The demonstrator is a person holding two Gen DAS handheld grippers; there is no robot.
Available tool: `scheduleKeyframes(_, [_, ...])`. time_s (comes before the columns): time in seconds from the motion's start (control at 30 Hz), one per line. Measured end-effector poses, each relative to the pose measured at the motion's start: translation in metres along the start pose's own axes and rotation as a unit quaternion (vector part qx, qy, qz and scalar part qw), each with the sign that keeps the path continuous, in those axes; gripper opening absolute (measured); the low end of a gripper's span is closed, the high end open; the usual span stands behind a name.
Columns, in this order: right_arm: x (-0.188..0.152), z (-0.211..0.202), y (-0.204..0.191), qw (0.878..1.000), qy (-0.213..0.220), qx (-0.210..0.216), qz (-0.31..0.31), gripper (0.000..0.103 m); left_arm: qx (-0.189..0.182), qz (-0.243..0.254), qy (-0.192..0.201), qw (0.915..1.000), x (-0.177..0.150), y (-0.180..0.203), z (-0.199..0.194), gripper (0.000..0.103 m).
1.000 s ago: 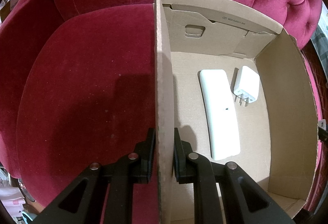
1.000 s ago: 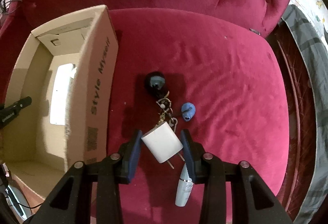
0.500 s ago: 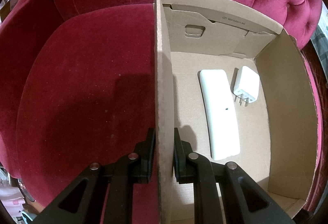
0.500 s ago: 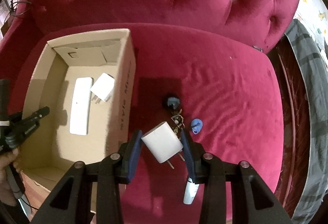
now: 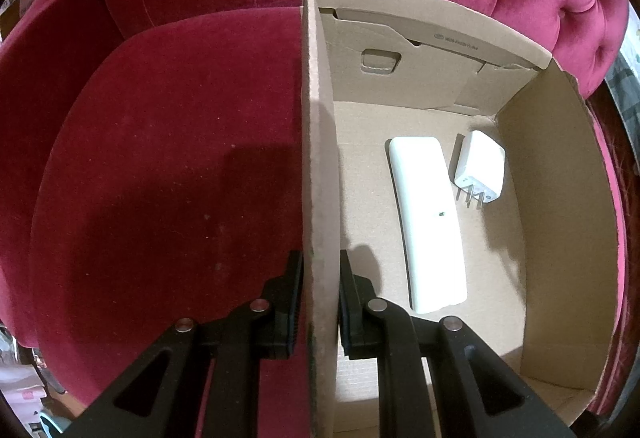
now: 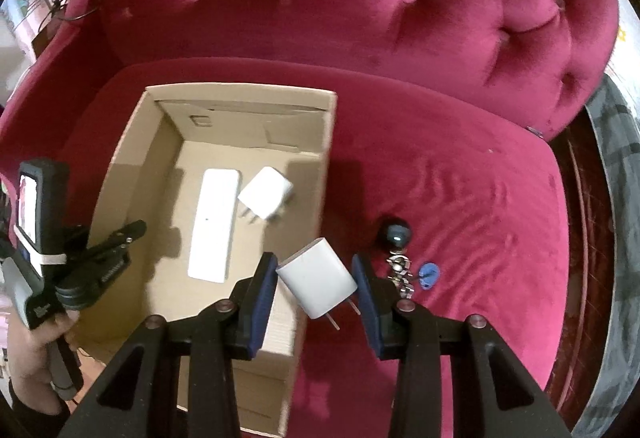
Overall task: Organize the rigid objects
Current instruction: 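Lift the cube charger with the right gripper and carry it over the box, then lower the cube charger beside the wall charger and open the right gripper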
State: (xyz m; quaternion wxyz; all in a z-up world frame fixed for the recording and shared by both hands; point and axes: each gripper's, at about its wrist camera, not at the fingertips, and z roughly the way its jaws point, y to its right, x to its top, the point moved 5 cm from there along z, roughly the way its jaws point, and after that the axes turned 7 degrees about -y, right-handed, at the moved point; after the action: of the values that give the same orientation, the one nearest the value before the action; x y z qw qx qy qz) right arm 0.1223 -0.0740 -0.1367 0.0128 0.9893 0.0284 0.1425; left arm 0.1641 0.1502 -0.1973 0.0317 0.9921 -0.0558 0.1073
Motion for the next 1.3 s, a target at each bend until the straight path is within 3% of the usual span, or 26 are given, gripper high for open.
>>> scheduleKeyframes(0.47, [0.016, 0.03, -0.063, 0.999, -0.01, 0.027, -0.046, 0.041, -0.004, -0.001, 0.0, 1.0, 0.001, -0.002, -0.001, 0.017])
scheduleKeyframes(1.3, [0.027, 0.117, -0.082, 0.997, -0.062, 0.014, -0.035, 0.042, -0.004, -0.002, 0.0, 1.0, 0.003, -0.004, -0.005, 0.017])
